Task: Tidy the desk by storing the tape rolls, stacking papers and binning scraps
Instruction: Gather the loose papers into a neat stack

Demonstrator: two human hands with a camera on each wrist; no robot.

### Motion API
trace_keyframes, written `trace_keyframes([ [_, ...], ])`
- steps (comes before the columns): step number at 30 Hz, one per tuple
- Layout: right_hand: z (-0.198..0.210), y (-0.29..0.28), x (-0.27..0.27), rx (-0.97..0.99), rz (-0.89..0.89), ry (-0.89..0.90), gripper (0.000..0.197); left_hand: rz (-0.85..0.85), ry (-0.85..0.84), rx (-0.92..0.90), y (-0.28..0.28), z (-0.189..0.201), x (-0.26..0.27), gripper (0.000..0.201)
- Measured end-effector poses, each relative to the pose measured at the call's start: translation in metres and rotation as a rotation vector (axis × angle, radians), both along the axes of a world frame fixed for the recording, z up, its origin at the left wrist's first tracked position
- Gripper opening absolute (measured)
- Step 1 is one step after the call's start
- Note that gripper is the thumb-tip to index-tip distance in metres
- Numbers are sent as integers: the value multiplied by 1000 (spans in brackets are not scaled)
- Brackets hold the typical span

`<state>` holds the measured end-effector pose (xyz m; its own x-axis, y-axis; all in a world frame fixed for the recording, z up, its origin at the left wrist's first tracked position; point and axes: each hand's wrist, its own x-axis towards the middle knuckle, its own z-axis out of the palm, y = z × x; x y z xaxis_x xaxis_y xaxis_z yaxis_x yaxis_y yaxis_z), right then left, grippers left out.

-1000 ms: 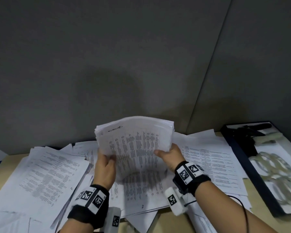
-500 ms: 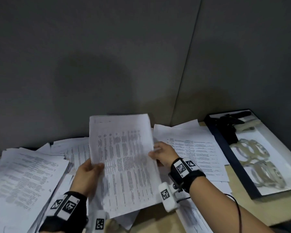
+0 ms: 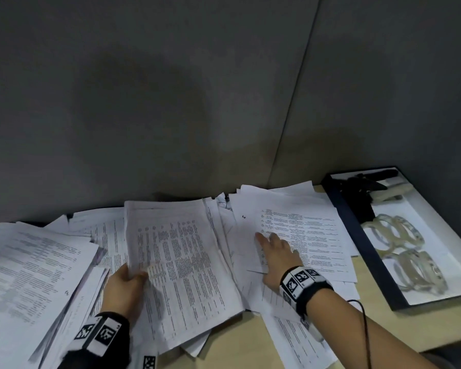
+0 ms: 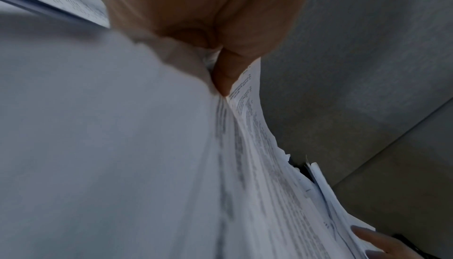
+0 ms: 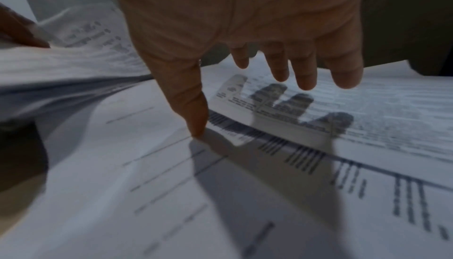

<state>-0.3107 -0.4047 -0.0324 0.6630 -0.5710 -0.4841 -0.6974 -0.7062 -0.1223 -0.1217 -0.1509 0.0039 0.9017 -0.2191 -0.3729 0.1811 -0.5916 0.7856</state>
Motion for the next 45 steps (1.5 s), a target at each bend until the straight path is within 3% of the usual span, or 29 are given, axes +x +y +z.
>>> trace_keyframes([
  [7,-5,-19,22,-57,45,-44,89,-60,-11,-10,0,10,-9,8],
  [15,-11,-37,24,-40,-9,-54,97,-12,25,-27,-4,9,-14,7],
  [20,10,-43,29,-119,16,-70,45,1,45,-9,-5,3,-13,6],
  [23,37,-35,35,-99,25,-147,53,-5,63,-10,-8,0,-11,6],
  [26,57,-10,39,-45,136,-285,58,-11,100,-18,-8,-4,-8,8],
  [30,54,30,38,116,396,-454,49,7,268,-20,-4,-18,9,12],
  [34,34,56,24,-24,851,-527,58,23,414,-55,4,-26,25,13],
  [36,26,59,17,-83,959,-535,52,54,463,-72,8,-30,30,10],
  [40,22,55,12,-55,1023,-458,34,23,576,-166,6,-27,27,22],
  [42,19,53,12,17,1019,-388,32,-79,498,-142,1,-21,18,17],
  [44,19,51,16,16,952,-368,36,-111,418,-124,-3,-17,9,19],
  [45,21,51,19,11,865,-335,48,-108,395,-130,-5,-20,8,19],
])
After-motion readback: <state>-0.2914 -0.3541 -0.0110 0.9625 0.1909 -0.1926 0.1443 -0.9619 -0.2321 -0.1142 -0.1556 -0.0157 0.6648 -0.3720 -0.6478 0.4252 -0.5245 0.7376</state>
